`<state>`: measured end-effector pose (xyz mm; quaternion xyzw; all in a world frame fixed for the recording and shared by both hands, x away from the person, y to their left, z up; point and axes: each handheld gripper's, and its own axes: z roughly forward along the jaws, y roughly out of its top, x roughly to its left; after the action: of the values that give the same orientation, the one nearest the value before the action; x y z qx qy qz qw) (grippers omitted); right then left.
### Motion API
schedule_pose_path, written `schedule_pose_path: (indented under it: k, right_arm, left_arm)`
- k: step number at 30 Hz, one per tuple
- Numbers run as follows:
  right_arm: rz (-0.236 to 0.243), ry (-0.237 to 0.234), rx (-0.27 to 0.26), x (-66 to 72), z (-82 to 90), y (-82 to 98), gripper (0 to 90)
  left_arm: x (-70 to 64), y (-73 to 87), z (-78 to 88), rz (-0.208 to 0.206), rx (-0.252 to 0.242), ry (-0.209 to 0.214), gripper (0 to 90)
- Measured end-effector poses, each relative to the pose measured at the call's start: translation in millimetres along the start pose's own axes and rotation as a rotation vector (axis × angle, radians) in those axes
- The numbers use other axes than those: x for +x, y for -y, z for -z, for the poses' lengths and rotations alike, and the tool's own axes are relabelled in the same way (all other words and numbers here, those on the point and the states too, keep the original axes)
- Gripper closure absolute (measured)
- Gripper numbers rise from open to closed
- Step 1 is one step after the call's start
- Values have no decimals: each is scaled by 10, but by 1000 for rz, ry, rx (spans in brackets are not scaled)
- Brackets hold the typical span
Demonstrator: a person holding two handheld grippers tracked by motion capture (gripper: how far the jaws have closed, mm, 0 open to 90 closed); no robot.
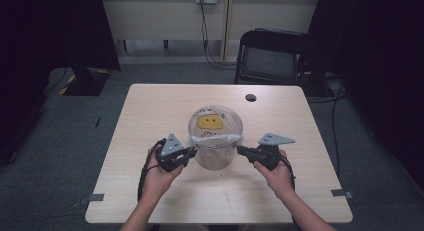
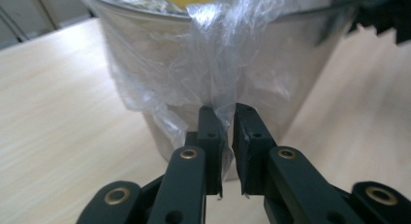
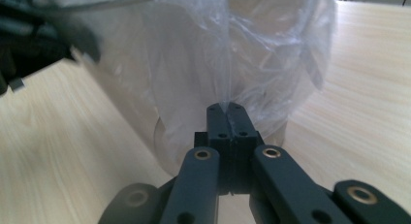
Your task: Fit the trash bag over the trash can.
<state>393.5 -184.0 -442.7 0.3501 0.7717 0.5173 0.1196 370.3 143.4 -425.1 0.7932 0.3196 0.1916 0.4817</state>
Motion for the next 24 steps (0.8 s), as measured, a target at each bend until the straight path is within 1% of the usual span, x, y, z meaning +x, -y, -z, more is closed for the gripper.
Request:
schedule_pose_path:
  k: [1,2,4,5,6,7,8,9,10,11,12,13,14,16,17,18,19,20,23,24]
  right_arm:
    - [27,6,7,21,-20,-19,900]
    - [54,10,13,32,-30,-32,900]
    - [89,16,31,17,-28,-38,900]
    - [91,21,36,-5,-20,-36,900]
    - [92,20,39,-30,-16,-31,900]
    - [95,28,43,-53,-13,-22,900]
    - [90,37,42,-76,-14,-11,900]
    - [83,35,39,-100,-24,2,900]
    - [85,38,37,-119,-40,16,900]
    - [81,42,36,-134,-57,27,900]
    - [70,38,31,-147,-77,35,900]
    - [65,38,31,-156,-97,40,900]
    - [57,39,29,-163,-113,39,900]
    - [46,35,30,-169,-131,26,900]
    - [50,39,32,-170,-131,19,900]
    - [55,40,35,-171,-126,10,900]
    - [52,40,35,-171,-111,-1,900]
    - [52,44,31,-173,-91,-10,900]
    - [42,36,22,-177,-25,-12,900]
    - [41,33,15,-170,-5,-12,900]
  left_arm:
    - [27,9,27,14,-9,5,857]
    - [41,17,52,15,-18,10,872]
    - [46,35,91,20,-26,25,885]
    - [41,40,105,27,-33,31,892]
    - [34,35,118,34,-38,48,896]
    - [20,24,132,29,-45,54,897]
    - [1,12,147,13,-50,51,898]
    - [-15,2,159,5,-50,57,898]
    - [-33,-2,168,0,-63,58,899]
    - [-46,-3,177,-18,-72,57,898]
    - [-63,-3,179,-22,-75,70,899]
    - [-75,4,172,-30,-73,79,899]
    - [-91,21,148,-31,-57,91,900]
    - [-121,51,65,-42,-40,105,900]
    - [-125,45,31,-48,-16,108,900]
    - [-124,36,8,-71,-2,93,900]
    - [-119,29,-10,-83,14,74,900]
    - [-106,31,-21,-82,18,60,900]
    - [-73,59,-49,-59,37,54,900]
    - [-66,60,-50,-57,39,45,900]
